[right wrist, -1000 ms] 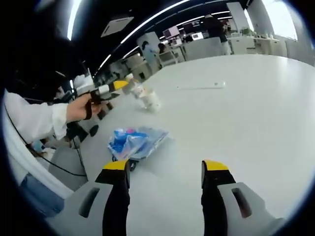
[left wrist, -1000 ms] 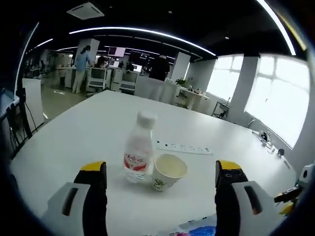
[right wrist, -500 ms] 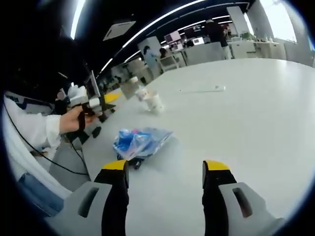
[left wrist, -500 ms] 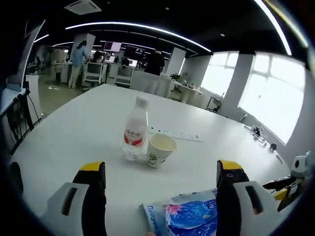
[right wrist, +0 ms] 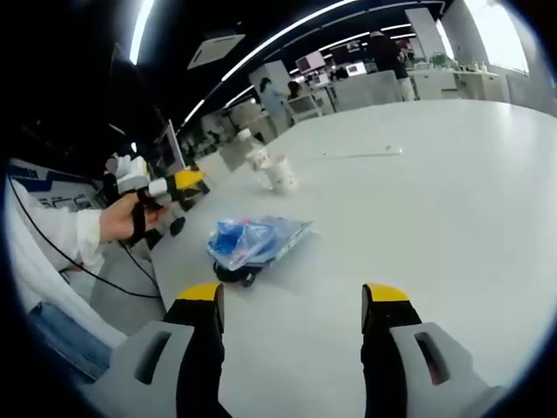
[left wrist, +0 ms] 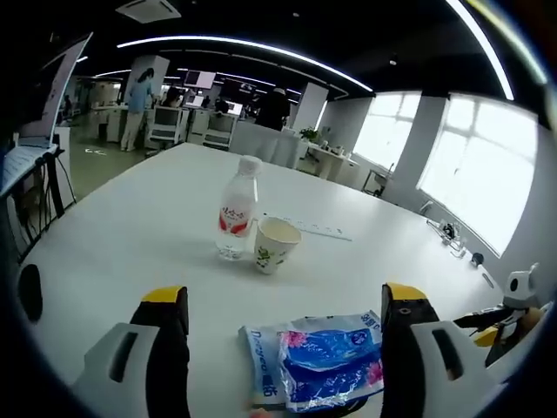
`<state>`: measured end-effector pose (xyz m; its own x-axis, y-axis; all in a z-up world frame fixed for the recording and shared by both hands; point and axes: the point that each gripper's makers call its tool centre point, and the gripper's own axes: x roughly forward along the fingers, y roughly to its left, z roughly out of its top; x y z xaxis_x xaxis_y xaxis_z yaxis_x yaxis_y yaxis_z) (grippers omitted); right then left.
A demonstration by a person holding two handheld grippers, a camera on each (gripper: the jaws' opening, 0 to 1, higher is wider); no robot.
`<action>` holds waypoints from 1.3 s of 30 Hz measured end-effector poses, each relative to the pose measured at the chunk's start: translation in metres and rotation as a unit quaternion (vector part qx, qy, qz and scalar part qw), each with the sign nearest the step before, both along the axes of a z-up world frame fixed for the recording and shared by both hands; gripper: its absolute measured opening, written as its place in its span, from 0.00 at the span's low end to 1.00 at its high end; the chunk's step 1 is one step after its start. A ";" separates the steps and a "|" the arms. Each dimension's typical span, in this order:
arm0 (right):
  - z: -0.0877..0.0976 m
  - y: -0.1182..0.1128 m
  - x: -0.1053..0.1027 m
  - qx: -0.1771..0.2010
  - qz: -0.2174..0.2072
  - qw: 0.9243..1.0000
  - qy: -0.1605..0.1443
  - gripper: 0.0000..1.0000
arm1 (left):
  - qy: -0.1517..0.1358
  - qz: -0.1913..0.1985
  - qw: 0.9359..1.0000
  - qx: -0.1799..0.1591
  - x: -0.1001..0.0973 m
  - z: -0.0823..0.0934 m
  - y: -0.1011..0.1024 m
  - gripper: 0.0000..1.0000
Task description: Arrange the tabletop items into an orderly group along one side of the table until the central work area is clear of visible clutter.
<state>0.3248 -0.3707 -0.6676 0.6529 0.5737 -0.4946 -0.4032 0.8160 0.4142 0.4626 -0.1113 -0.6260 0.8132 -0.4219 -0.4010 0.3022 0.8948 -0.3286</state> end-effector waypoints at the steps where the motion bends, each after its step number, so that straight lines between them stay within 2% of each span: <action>1: 0.001 0.000 0.000 0.001 0.002 1.000 -0.001 0.63 | 0.001 0.000 1.000 0.000 -0.001 0.000 -0.001 0.94; 14: 0.000 0.005 -0.001 -0.002 0.017 1.000 -0.008 0.66 | -0.002 -0.002 1.000 -0.005 -0.006 0.005 -0.002 0.93; 28: -0.002 0.004 0.004 -0.006 0.012 1.000 -0.010 0.64 | 0.007 -0.016 1.000 -0.006 -0.013 -0.004 -0.004 0.91; 32: -0.003 0.002 0.002 -0.008 0.013 1.000 -0.008 0.60 | 0.010 -0.018 1.000 -0.010 -0.012 -0.007 -0.005 0.90; 39: -0.006 0.000 0.004 -0.016 0.011 1.000 -0.005 0.61 | 0.016 -0.030 0.999 -0.008 -0.014 -0.014 -0.008 0.90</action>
<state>0.3283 -0.3703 -0.6740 0.6459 0.5717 -0.5059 -0.4253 0.8198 0.3835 0.4483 -0.1196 -0.6402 0.7724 -0.4768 -0.4196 0.3446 0.8696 -0.3537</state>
